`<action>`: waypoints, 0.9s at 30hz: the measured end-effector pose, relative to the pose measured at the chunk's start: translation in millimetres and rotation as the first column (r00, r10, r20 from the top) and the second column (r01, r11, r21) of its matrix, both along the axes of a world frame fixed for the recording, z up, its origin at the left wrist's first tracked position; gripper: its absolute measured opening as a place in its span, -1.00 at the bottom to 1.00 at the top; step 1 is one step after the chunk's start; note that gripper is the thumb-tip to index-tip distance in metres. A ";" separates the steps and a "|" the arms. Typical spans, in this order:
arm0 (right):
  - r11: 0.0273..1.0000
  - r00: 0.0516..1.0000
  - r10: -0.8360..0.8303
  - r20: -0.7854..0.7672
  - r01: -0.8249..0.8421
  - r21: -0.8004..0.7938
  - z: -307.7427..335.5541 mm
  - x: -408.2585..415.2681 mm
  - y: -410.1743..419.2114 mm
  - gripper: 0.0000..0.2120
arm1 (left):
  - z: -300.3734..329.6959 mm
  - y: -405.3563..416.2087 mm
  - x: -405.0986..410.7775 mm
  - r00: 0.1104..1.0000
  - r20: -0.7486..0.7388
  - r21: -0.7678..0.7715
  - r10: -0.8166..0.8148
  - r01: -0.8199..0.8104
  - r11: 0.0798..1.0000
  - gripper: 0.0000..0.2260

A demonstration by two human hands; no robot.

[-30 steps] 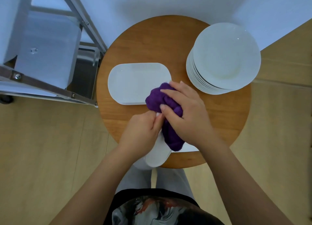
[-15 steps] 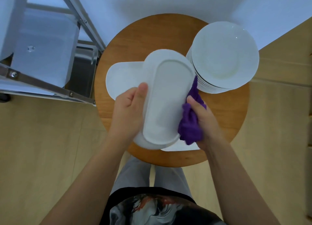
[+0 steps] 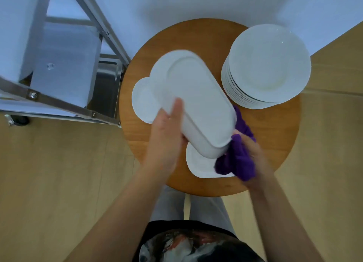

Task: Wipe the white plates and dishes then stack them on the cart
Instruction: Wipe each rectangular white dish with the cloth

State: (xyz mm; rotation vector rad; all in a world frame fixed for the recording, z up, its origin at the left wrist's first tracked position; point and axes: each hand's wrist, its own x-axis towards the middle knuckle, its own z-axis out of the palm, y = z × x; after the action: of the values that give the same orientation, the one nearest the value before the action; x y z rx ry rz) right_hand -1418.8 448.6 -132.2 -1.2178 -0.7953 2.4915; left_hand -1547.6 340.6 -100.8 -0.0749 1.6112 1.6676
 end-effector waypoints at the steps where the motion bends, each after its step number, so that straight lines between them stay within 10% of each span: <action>1: 0.995 0.998 0.068 -0.011 -0.067 0.076 3.9 1.0 13.4 -0.78 | -1.8 -8.9 -12.2 0.983 0.174 0.085 -0.051 0.037 0.996 -0.49; 3: 0.962 0.978 0.204 0.042 -0.208 0.178 10.0 4.3 31.8 -0.84 | -1.5 -25.6 -28.3 0.905 0.387 0.248 -0.176 0.082 0.965 -0.22; 12: 0.841 0.868 0.408 0.284 -0.478 0.253 17.3 15.6 52.4 -0.65 | -15.8 -46.6 -53.5 0.739 0.579 0.389 -0.345 0.121 0.913 -0.24; 18: 0.821 0.836 0.224 0.502 -0.439 0.365 7.0 3.4 28.3 -0.81 | -16.1 -37.8 -28.1 0.858 0.457 0.187 -0.237 0.168 0.968 -0.58; 22: 0.698 0.695 0.080 0.715 -0.551 0.457 -8.2 -13.0 -4.5 -0.51 | -15.1 -26.9 -1.4 0.902 0.363 0.166 -0.234 0.185 0.969 -0.64; 27: 0.644 0.745 0.105 0.658 -0.556 0.526 -2.8 -36.4 -14.5 -0.53 | -9.2 -21.1 4.1 0.918 0.088 0.062 -0.386 0.382 0.922 -0.76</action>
State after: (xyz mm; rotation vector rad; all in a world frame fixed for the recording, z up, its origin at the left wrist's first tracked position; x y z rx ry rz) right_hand -1455.3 434.1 -134.9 -1.5962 -2.0940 1.6423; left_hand -1543.6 319.5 -110.0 0.1706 1.4071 1.3701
